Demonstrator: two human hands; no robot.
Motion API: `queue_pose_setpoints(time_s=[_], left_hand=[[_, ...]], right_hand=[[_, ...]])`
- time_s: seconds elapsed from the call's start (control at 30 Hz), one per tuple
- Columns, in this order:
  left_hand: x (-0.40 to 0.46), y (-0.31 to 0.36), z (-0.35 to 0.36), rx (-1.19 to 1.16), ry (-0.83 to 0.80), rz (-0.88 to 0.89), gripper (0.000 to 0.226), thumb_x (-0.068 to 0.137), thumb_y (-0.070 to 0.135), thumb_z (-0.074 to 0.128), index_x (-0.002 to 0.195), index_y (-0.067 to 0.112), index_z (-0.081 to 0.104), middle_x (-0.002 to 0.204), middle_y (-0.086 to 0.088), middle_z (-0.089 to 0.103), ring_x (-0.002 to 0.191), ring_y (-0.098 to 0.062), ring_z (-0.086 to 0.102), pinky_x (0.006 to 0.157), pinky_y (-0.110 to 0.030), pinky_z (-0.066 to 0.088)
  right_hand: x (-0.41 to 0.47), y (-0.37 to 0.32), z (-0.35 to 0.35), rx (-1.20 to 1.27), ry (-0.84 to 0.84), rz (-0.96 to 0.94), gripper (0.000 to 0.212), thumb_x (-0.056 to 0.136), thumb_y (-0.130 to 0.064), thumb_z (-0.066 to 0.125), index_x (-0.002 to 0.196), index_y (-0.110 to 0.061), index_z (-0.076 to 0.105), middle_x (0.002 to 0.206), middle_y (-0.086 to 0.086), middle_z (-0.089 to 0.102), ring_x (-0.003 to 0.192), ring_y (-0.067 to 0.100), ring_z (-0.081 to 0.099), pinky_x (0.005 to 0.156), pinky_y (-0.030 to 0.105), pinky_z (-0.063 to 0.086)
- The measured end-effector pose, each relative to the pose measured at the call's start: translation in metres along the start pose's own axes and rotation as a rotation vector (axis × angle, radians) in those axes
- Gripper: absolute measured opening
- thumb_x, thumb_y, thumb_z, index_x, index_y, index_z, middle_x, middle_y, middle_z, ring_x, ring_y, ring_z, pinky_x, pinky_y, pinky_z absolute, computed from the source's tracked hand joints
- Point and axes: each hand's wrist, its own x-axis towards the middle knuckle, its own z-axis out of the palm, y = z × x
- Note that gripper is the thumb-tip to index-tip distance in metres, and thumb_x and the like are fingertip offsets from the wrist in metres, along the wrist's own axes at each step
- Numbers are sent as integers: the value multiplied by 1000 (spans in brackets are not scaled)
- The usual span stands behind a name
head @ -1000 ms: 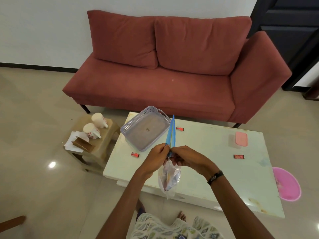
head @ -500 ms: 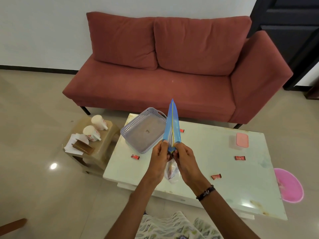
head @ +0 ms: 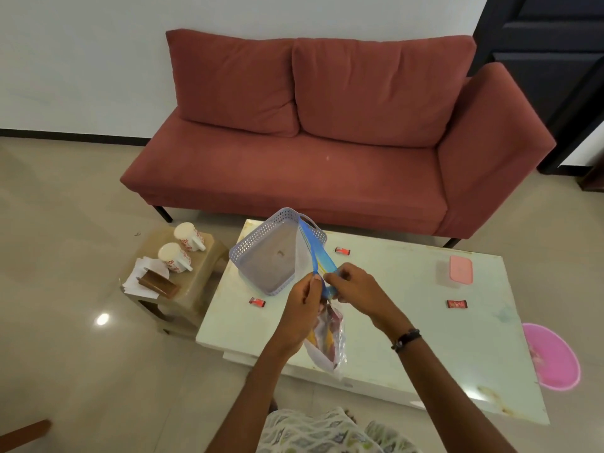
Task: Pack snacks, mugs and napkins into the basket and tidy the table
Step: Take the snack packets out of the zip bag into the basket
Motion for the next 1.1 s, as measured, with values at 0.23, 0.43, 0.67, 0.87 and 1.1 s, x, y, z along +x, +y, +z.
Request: queue_pose_setpoints(time_s=[0.23,0.43,0.67,0.87,1.1], left_hand=[[2,9,-15,535,-26,-2,19,92,23,52,77,14,49,66,3,50,66,-14,51,64,-29,47],[14,19,-8,809,186,195,13,93,19,53,94,5,53,98,-11,65,79,-19,58,65,-24,43],[14,14,-15,685,234,261,19,90,17,59,75,13,46,76,-6,58,72,-19,58,68,-31,51],[6,11,-9,752,162,286,20,92,21,54,93,3,60,95,-13,68,74,-11,49,73,-17,37],[7,5,-15,883,235,279,26,95,29,48,107,8,57,105,-8,68,90,-23,64,79,-27,51]], right_hand=[[7,2,4,-393,207,-232,19,82,-17,62,71,-2,57,72,15,65,68,28,62,59,30,45],[-10,2,20,-428,260,-252,18,88,-24,57,79,-9,59,77,7,67,66,21,60,60,26,45],[-17,8,3,-569,359,-98,15,89,-23,50,89,-9,55,90,9,66,76,26,59,65,32,46],[17,-9,18,-613,333,-168,17,89,-24,53,100,-14,61,102,5,69,86,24,64,77,36,57],[11,-3,26,-499,223,-246,18,87,-19,59,96,-8,70,93,6,72,80,20,64,69,19,44]])
